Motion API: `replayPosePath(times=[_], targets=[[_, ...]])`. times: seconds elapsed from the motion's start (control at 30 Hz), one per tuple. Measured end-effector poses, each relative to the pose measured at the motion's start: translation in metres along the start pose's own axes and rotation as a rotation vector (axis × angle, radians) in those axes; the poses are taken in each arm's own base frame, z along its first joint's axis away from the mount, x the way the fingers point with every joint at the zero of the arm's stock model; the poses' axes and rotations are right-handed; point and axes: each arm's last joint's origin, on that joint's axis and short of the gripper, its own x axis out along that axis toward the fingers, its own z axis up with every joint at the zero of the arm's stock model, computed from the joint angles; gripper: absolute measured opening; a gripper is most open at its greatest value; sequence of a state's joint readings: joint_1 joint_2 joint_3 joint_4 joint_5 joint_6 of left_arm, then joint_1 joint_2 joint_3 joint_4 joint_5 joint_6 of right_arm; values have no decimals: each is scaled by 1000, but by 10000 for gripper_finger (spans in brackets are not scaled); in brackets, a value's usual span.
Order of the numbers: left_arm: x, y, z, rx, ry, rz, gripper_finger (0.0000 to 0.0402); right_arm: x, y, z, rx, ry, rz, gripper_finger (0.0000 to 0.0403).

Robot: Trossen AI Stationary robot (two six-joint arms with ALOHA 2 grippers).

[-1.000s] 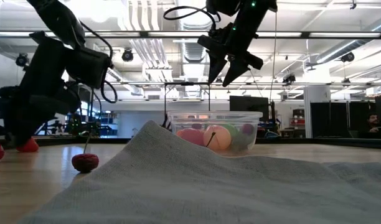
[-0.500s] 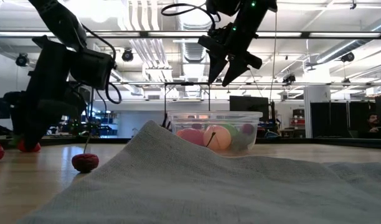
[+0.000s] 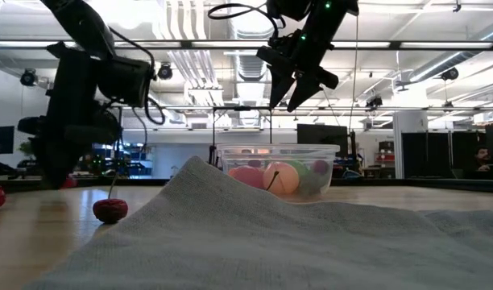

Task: Pick and placing Produce into tupperware
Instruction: Put the red strawberry into the transparent container

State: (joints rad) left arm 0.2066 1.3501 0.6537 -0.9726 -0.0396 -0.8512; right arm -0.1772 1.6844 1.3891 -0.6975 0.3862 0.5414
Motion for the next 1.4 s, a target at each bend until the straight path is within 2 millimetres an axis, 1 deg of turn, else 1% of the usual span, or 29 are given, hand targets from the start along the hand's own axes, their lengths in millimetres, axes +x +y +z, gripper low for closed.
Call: replayPosePath(times=[0.1, 0.2, 0.33, 0.47, 0.57, 0.67, 0.83, 0.93, 1.07, 1.17, 1.23, 1.33, 1.4], targets=[[-8, -3, 5, 6, -47, -5, 108, 0, 0, 0, -2, 0, 0, 226], [-16, -8, 10, 59, -92, -21, 107, 0, 0, 0, -4, 0, 0, 226], [-31, -19, 22, 151, -209, -89, 107, -2, -1, 1, -1, -5, 3, 226], [-47, -32, 35, 232, -356, -177, 107, -11, -4, 3, 15, -26, 7, 226], [-58, -43, 45, 321, -478, -251, 107, -21, -7, 6, 37, -55, 12, 226], [-71, -54, 55, 408, -607, -332, 107, -36, -14, 8, 62, -91, -4, 226], [-88, -67, 62, 584, -772, -470, 107, -63, -29, 7, 77, -116, -44, 226], [-92, -69, 64, 605, -817, -487, 107, -76, -38, 5, 98, -119, -74, 226], [-87, -77, 70, 618, -835, -529, 107, -91, -47, 2, 122, -130, -95, 226], [-82, -92, 80, 653, -819, -600, 107, -98, -52, 0, 126, -140, -100, 226], [-73, -102, 86, 671, -760, -602, 107, -101, -53, 0, 131, -149, -99, 226], [-70, -116, 97, 690, -710, -639, 107, -103, -55, -1, 133, -151, -99, 226], [-73, -124, 103, 700, -679, -657, 107, -103, -56, -2, 134, -141, -107, 226]])
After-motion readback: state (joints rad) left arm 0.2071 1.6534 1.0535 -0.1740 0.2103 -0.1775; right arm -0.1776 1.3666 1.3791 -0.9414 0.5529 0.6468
